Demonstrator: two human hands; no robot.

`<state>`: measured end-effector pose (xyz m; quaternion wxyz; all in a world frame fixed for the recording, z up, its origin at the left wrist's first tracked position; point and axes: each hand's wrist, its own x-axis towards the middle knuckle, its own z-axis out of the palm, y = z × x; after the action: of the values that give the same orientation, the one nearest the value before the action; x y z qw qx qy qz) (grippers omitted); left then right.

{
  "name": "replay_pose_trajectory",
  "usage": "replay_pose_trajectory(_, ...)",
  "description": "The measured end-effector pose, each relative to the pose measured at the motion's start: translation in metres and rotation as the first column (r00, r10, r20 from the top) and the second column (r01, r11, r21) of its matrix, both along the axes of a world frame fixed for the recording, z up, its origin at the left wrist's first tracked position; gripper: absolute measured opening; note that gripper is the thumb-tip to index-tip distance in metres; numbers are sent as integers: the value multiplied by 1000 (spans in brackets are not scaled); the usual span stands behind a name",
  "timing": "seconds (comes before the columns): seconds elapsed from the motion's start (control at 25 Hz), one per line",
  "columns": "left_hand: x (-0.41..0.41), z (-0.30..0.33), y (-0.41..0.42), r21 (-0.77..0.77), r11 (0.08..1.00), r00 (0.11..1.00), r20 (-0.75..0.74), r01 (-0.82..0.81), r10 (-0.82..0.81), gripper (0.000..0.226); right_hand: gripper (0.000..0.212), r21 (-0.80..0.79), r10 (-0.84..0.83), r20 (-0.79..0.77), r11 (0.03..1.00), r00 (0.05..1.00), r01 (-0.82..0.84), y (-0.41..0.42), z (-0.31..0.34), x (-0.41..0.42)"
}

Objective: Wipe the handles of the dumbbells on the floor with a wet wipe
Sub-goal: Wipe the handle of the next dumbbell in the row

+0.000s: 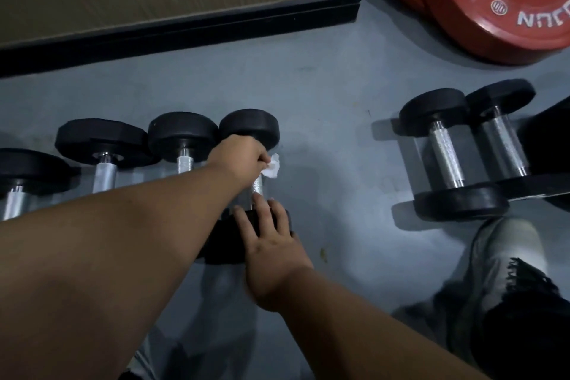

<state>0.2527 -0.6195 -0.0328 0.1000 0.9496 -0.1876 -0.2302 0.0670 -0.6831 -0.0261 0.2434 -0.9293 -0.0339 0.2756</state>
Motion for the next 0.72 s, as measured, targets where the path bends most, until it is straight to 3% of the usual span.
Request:
replay_pose_trajectory(0.24,-36,10,4,40,999,1000,18,15,-16,22,98,21,18,-19,1000,1000,-18,-7,9,3)
replay_pose_trajectory(0.44,-61,50,13,-91,993,991,109,-68,78,17,95,-15,40,-64,999,997,-41,-27,36,-4)
replay_pose_trajectory(0.72,-125,127,-24,-181,983,980,196,21,15,15,80,-167,3,2,986,1000,-3,-101,100,-43)
